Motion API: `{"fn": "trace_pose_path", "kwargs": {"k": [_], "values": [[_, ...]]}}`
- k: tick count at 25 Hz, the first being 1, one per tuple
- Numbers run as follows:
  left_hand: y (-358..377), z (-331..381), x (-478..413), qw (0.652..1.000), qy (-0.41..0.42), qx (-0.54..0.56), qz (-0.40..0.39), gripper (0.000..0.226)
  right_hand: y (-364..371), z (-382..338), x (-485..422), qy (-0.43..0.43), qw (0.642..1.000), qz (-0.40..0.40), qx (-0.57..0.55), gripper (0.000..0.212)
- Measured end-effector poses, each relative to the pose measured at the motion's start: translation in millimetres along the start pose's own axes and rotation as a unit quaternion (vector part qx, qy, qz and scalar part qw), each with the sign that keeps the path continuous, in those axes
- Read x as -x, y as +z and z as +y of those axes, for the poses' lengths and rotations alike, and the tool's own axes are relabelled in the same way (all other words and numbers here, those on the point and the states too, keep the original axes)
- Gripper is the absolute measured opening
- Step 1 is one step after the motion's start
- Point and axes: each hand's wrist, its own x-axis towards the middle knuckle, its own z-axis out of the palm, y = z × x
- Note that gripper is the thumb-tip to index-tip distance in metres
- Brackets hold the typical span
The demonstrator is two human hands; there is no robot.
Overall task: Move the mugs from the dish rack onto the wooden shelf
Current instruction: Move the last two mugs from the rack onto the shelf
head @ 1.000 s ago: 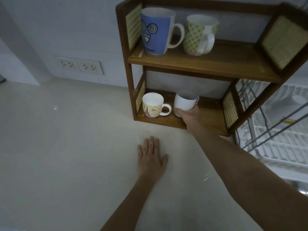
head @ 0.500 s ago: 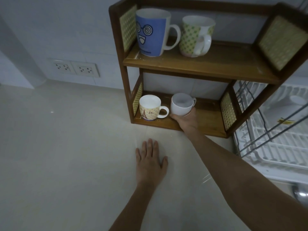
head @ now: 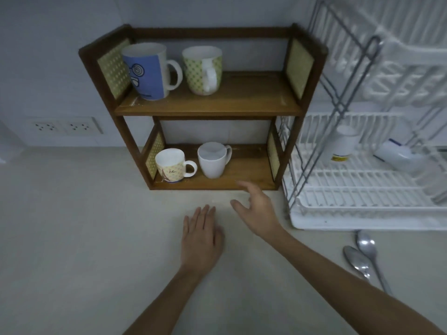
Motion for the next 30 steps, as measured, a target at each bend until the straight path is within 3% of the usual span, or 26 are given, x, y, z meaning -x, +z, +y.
{"fn": "trace_pose_path", "kwargs": {"k": [4,7,10,15,18,20,23,26,28,30], "values": [[9,90,-4,0.985,0.136,0.068,0.086,0.043,-99,35,61,-0.095,0.991,0.073,0.059,0.03],[13,160,-17,0.959,0.216,0.134,0.122,0.038,-172,71,65,-0.09,0.981,0.14,0.103,0.029],[18,223,-36,0.937,0.281,0.164,0.131,0.038,-238,109,52,-0.055,0.976,0.154,0.144,0.033],[27,302,-101,0.939,0.326,0.026,0.106,0.044,-324,160,7,-0.005,0.965,0.137,0.226,0.039],[32,331,-142,0.935,0.295,-0.197,0.024,0.059,-356,180,-29,0.059,0.942,0.074,0.323,0.051],[32,346,-168,0.889,0.289,-0.355,-0.005,0.067,-368,188,-52,0.103,0.921,0.026,0.375,0.056],[28,367,-200,0.816,0.285,-0.5,-0.046,0.068,-375,196,-79,0.143,0.902,-0.023,0.406,0.056],[34,376,-221,0.708,0.318,-0.627,-0.063,0.069,-375,209,-93,0.161,0.904,-0.05,0.393,0.058],[40,377,-232,0.647,0.346,-0.677,-0.06,0.078,-372,217,-99,0.157,0.895,-0.051,0.414,0.06],[47,373,-240,0.619,0.374,-0.688,-0.054,0.082,-366,220,-103,0.155,0.879,-0.052,0.448,0.069]]}}
